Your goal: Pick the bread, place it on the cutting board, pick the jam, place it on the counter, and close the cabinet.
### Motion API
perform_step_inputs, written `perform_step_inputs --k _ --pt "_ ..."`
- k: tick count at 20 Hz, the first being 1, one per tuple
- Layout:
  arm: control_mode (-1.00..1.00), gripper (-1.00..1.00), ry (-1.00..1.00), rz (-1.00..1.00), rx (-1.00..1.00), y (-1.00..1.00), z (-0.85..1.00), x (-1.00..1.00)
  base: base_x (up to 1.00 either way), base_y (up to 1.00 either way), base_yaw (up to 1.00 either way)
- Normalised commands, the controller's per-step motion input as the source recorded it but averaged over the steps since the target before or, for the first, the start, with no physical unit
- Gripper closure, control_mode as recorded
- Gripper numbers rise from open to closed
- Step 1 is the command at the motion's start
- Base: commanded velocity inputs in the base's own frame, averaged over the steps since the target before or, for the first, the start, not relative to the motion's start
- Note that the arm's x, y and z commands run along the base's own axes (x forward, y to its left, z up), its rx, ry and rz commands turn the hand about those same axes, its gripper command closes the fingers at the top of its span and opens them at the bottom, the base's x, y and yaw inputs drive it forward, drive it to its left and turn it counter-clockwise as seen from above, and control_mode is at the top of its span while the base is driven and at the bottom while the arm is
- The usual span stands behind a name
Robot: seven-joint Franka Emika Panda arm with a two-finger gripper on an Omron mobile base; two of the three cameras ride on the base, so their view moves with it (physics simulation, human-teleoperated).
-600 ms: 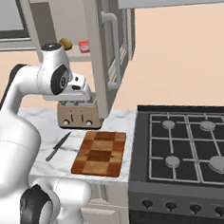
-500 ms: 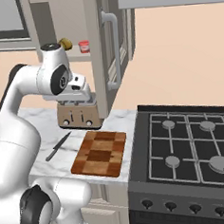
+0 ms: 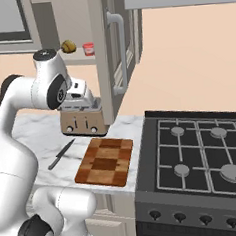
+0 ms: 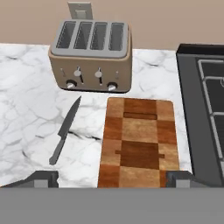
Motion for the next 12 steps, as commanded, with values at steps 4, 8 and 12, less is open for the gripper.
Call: perform_step_inputs --k 4,8,12 --pt "-1.00 -1.00 -0.15 0.00 0.00 0.00 0.22 -0.15 0.00 0.00 0.00" --pt "-1.00 -1.00 -0.08 0.00 0.00 0.00 0.25 0.00 0.00 0.00 0.00" --pt "-1.00 -1.00 -0.07 0.00 0.00 0.00 0.24 0.00 0.00 0.00 0.00"
